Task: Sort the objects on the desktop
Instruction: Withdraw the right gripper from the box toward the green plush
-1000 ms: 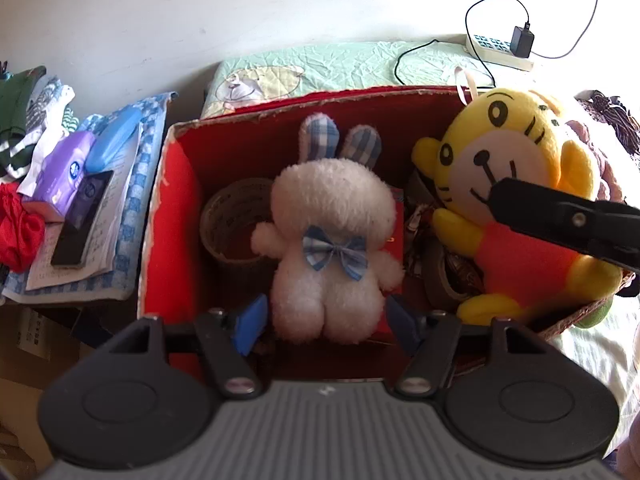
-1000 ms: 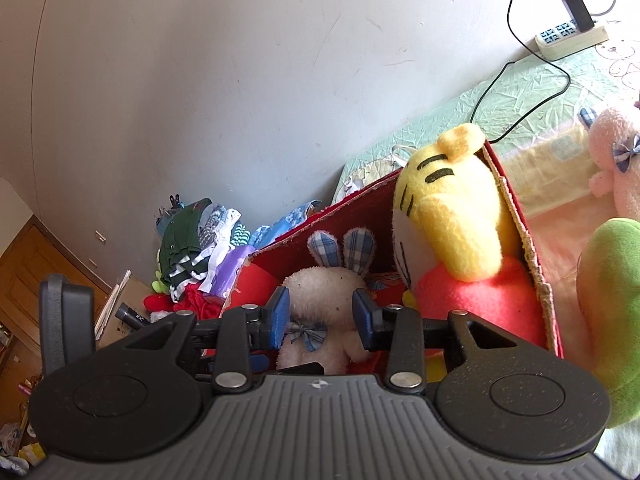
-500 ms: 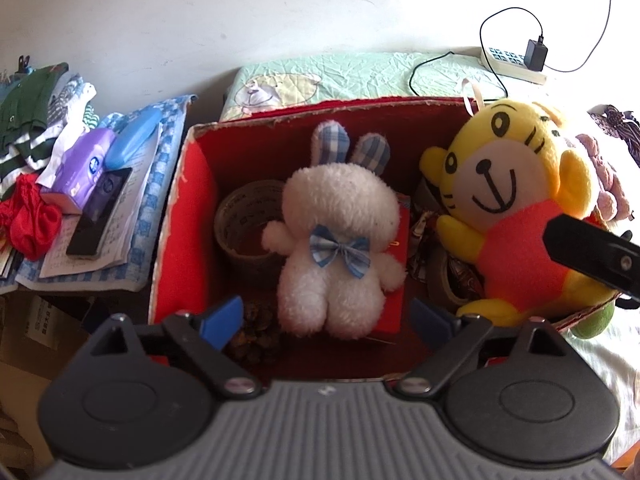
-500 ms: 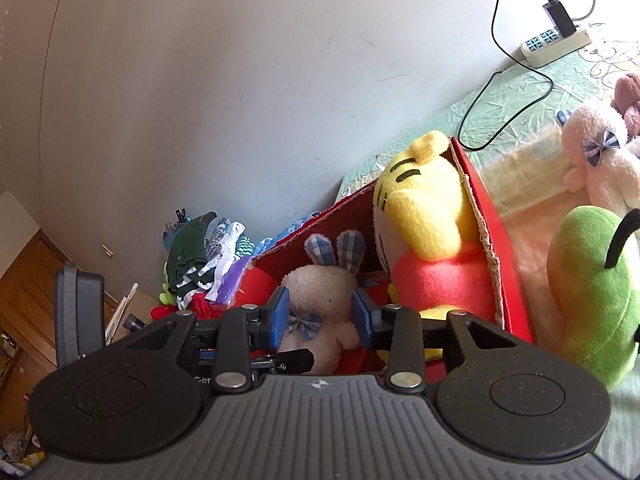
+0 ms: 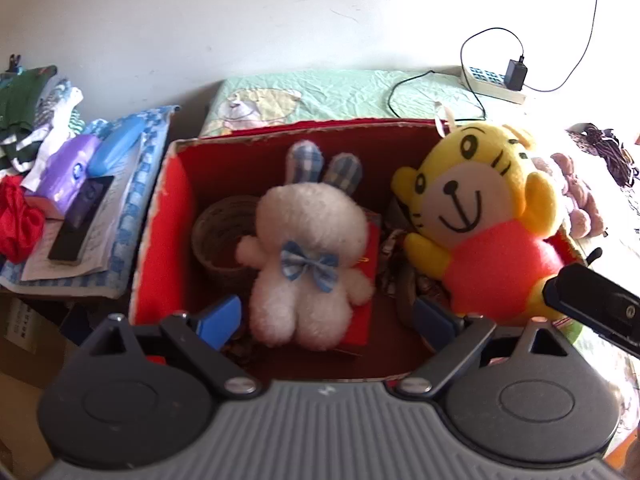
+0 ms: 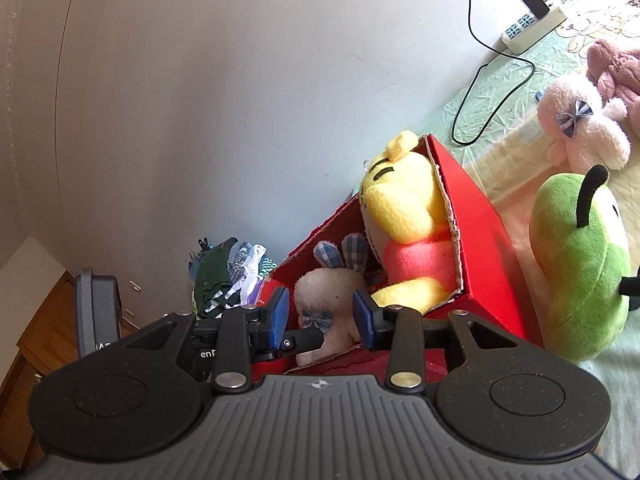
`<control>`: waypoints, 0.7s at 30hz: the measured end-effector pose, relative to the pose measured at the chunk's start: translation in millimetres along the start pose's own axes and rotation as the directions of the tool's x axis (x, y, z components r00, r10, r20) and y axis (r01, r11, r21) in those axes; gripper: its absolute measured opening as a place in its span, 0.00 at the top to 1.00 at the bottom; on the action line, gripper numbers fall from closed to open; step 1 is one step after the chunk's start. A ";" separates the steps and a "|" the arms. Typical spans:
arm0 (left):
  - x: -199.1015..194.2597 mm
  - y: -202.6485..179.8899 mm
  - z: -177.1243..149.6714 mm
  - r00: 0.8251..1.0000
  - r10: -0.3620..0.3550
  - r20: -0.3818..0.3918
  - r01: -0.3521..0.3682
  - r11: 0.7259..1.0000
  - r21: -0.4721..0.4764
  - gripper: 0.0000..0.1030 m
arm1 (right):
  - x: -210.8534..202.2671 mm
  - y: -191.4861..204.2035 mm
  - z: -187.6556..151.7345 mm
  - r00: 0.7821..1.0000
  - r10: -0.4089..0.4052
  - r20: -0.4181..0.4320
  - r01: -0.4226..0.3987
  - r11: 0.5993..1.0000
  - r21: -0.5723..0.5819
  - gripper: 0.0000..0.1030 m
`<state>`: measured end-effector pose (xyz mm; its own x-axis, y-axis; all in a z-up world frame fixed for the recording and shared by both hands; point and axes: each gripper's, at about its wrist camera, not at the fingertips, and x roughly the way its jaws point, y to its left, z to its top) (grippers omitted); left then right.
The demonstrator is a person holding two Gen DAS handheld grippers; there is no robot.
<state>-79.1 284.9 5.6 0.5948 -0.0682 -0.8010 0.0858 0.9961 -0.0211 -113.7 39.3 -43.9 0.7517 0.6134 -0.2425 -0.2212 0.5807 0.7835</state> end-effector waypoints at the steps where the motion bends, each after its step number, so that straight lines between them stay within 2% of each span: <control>1: 0.4 -2.5 1.5 1.000 0.004 0.000 -0.004 1.000 -0.003 0.09 | -0.9 -0.3 1.4 1.000 0.004 -0.001 -0.004 1.000 -0.004 0.62; 6: -3.1 -11.6 7.6 0.999 0.030 0.025 -0.029 0.999 -0.039 0.09 | -3.3 -5.1 12.7 0.999 0.035 -0.022 -0.036 0.999 -0.029 0.61; 10: -12.6 -12.8 12.0 0.999 -0.001 0.055 0.006 0.996 -0.084 0.08 | -13.1 -17.4 26.5 0.998 0.061 -0.020 -0.061 0.998 -0.003 0.61; 13: -19.2 -23.1 15.0 0.996 -0.003 0.088 0.010 0.996 -0.085 0.08 | -24.7 -31.3 38.9 0.998 0.054 -0.011 -0.054 0.998 0.021 0.61; 17: -27.6 -45.9 21.1 0.990 -0.055 0.128 0.066 0.994 -0.082 0.08 | -44.9 -57.2 56.7 0.999 0.032 0.025 -0.035 0.995 0.091 0.61; 21: -33.0 -81.3 31.2 0.982 -0.103 0.161 0.110 0.993 -0.035 0.07 | -63.2 -84.8 73.0 0.998 -0.022 0.051 0.015 0.990 0.140 0.61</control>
<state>-80.8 204.4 52.5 0.7034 -0.1790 -0.6878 0.1228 0.9838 -0.1305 -97.1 -87.8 -53.3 0.7869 0.5724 -0.2305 -0.1208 0.5091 0.8522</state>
